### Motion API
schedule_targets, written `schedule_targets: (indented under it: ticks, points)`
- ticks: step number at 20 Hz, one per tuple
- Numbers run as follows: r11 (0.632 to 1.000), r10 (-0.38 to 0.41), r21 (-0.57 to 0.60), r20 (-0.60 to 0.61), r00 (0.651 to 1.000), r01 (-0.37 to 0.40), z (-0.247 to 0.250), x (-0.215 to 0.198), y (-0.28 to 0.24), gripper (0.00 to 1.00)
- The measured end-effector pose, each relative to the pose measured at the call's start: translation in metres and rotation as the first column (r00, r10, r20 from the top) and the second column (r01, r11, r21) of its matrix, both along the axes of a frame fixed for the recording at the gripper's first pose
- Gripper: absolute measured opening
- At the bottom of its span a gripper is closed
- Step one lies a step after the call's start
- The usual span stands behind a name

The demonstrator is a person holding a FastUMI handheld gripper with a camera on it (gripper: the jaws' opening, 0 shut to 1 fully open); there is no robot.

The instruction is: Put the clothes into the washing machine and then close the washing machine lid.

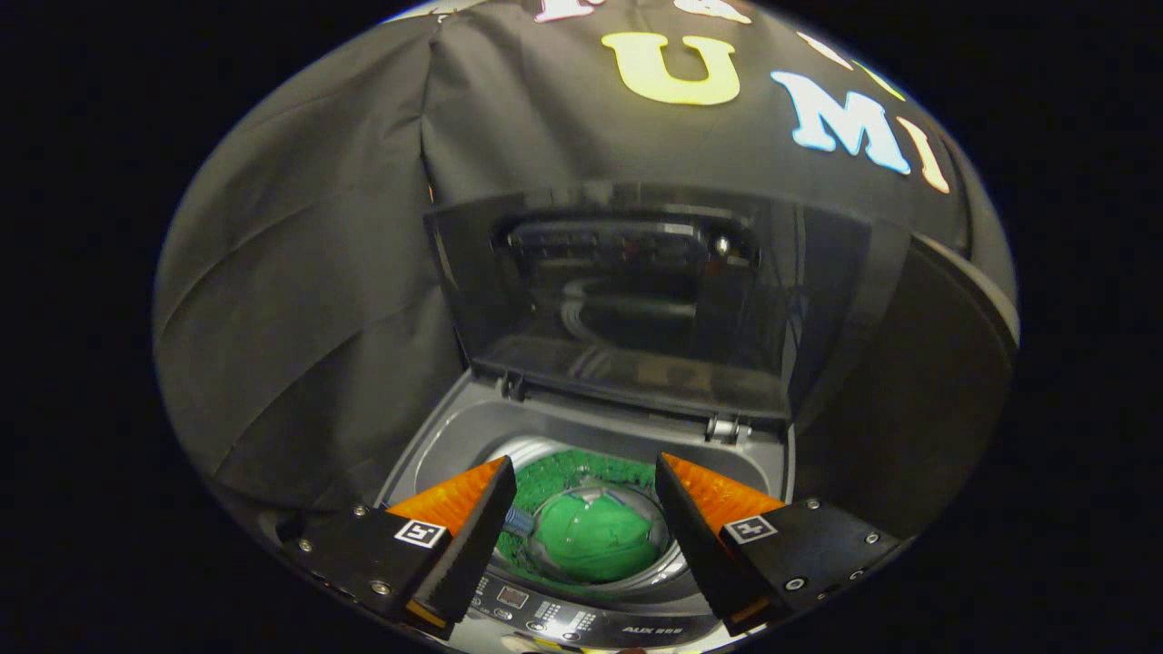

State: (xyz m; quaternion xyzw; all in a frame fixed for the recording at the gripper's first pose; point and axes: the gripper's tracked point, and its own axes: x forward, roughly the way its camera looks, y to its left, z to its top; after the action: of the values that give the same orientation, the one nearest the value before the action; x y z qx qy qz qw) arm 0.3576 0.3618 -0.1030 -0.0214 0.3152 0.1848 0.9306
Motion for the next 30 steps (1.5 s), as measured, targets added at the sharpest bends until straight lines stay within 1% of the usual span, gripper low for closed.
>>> schedule_targets:
  ticks: [3, 6, 9, 12, 16, 19, 22, 25, 27, 30]
  points:
    - [1.0, 0.014, 0.009, 0.12, 0.993, -0.015, 0.037, 0.013, 0.005, 0.95]
    - [1.0, 0.017, -0.006, 0.23, 0.973, -0.017, 0.076, 0.017, 0.007, 0.95]
    - [1.0, 0.018, 0.002, 0.295, 0.955, -0.019, 0.106, 0.028, 0.015, 0.95]
    - [1.0, -0.005, 0.012, 0.349, 0.937, 0.0, 0.131, 0.048, 0.018, 0.96]
    - [0.999, -0.053, 0.029, 0.349, 0.935, 0.046, 0.151, 0.079, 0.02, 0.96]
    - [0.996, -0.087, 0.037, 0.336, 0.938, 0.079, 0.156, 0.103, 0.022, 0.96]
    - [0.99, -0.137, 0.058, 0.327, 0.935, 0.125, 0.164, 0.131, 0.021, 0.96]
    - [0.982, -0.189, 0.074, 0.248, 0.95, 0.176, 0.154, 0.156, 0.023, 0.95]
    - [0.977, -0.213, 0.055, 0.192, 0.958, 0.206, 0.144, 0.171, 0.025, 0.96]
    - [0.966, -0.26, 0.026, 0.109, 0.959, 0.259, 0.127, 0.187, 0.024, 0.96]
